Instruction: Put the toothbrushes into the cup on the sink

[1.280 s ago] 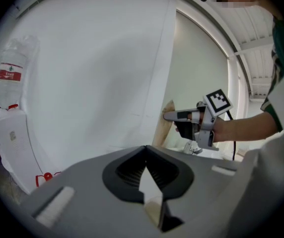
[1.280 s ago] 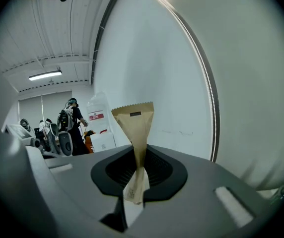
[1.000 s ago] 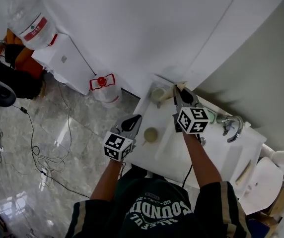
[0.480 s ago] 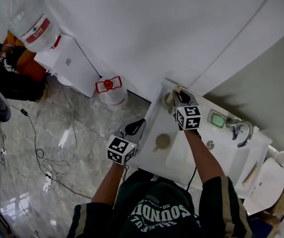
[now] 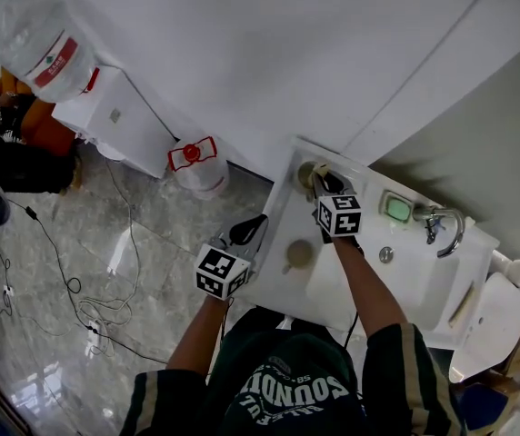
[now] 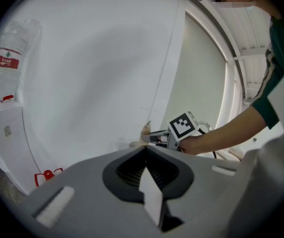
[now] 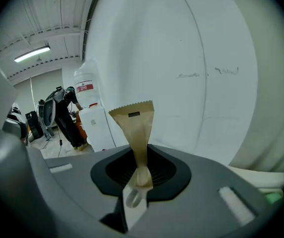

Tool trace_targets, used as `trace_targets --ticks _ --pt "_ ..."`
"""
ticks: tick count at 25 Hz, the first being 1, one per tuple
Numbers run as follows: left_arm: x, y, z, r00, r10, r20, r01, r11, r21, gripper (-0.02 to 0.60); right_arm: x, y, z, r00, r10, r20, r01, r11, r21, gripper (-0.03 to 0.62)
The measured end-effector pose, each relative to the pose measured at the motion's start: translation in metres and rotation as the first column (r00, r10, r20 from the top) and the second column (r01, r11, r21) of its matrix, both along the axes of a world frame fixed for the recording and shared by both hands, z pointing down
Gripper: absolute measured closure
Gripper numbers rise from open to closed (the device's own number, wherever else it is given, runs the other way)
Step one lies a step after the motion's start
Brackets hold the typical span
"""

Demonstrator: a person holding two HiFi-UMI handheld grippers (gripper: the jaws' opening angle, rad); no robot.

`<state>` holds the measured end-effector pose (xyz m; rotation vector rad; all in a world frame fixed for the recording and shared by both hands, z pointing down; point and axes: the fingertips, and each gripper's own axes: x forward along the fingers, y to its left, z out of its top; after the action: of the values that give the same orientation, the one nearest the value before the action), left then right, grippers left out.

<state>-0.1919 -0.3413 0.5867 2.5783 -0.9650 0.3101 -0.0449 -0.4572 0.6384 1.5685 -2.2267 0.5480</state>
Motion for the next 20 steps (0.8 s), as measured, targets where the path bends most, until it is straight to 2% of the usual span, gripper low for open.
trace_targets --ticks 7,17,18,20 --pt "0.023 0.01 0.0 0.999 0.045 -0.003 -0.045 0.999 -0.002 0.532 0.012 0.027 0.014 0.999 -0.032 0.042 0.035 0.997 -0.072 0.522" --pt "0.072 0.027 -0.013 0.994 0.106 -0.001 -0.106 0.994 0.019 0.532 0.05 0.074 -0.007 0.996 -0.017 0.082 0.021 0.999 -0.047 0.519" --pt "0.078 0.029 -0.015 0.994 0.112 -0.001 -0.112 0.993 0.023 0.532 0.056 0.08 -0.011 0.997 -0.015 0.081 0.019 0.999 -0.041 0.523" --pt "0.091 0.033 -0.018 0.992 0.125 -0.001 -0.124 0.992 0.03 0.532 0.069 0.091 -0.019 0.997 -0.004 0.081 0.006 1.0 -0.026 0.588"
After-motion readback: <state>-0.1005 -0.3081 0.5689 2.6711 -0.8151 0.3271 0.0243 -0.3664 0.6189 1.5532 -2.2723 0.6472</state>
